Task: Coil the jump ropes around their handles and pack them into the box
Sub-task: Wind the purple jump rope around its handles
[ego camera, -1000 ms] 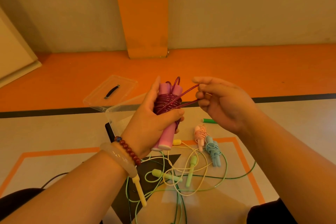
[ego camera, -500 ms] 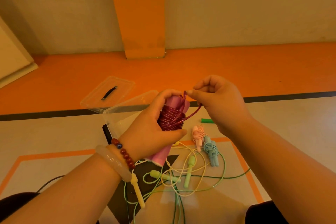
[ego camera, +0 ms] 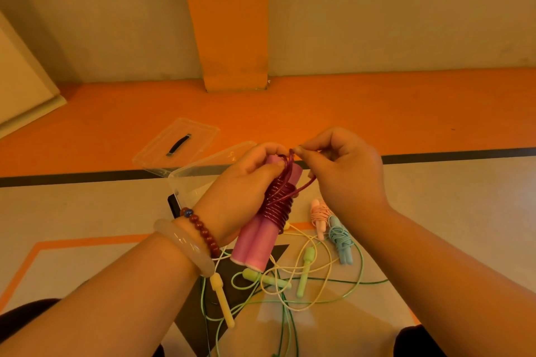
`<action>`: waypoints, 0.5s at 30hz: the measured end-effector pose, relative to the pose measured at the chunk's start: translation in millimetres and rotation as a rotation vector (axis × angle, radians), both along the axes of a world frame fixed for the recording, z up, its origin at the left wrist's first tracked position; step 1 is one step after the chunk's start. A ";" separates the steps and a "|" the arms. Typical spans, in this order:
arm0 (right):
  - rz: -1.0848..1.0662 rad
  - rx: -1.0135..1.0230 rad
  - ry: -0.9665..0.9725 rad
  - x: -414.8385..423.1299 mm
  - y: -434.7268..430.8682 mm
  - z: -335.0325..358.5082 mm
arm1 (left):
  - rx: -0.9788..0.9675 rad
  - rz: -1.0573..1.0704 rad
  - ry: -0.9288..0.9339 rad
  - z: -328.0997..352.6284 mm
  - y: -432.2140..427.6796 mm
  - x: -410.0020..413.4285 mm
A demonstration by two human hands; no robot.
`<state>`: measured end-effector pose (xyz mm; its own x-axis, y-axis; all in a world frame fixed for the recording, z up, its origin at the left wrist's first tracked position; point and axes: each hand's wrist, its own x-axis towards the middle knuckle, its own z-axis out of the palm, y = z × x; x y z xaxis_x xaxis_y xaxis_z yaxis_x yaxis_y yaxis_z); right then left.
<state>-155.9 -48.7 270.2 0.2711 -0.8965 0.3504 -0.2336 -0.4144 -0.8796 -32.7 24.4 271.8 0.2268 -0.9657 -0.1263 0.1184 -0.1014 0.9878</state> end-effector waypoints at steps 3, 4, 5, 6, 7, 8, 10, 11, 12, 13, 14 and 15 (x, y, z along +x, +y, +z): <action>0.019 0.012 -0.022 1.8 0.7 0.1 | -0.031 0.094 -0.034 -1.1 0.4 -2.1; 0.034 0.028 -0.029 2.2 0.8 0.1 | -0.035 0.129 -0.040 -0.8 0.9 -3.2; 0.057 0.048 -0.036 2.4 1.0 0.1 | -0.037 0.158 -0.024 -0.4 1.1 -4.1; 0.088 0.065 -0.042 2.3 1.0 0.3 | -0.035 0.182 0.013 0.3 1.1 -4.6; 0.122 0.080 -0.043 2.0 0.9 0.8 | -0.033 0.203 0.060 1.6 1.1 -4.5; 0.157 0.093 -0.040 1.2 0.8 1.7 | -0.035 0.220 0.101 3.2 1.3 -3.4; 0.222 0.095 -0.021 -0.7 0.4 3.4 | -0.059 0.235 0.135 5.7 0.6 -0.3; 0.238 0.078 -0.006 -1.4 0.2 4.5 | -0.071 0.234 0.136 6.7 0.5 1.1; 0.244 0.060 0.002 -1.8 -0.2 5.2 | -0.079 0.234 0.138 7.3 0.5 2.2; 0.247 0.051 -0.007 -1.6 -0.6 5.5 | -0.088 0.235 0.141 7.5 0.5 2.6; 0.255 0.058 -0.030 -1.2 -0.8 5.6 | -0.096 0.229 0.144 7.4 0.6 2.7; 0.266 0.074 -0.054 -0.3 -1.0 5.5 | -0.101 0.222 0.144 7.3 0.6 2.6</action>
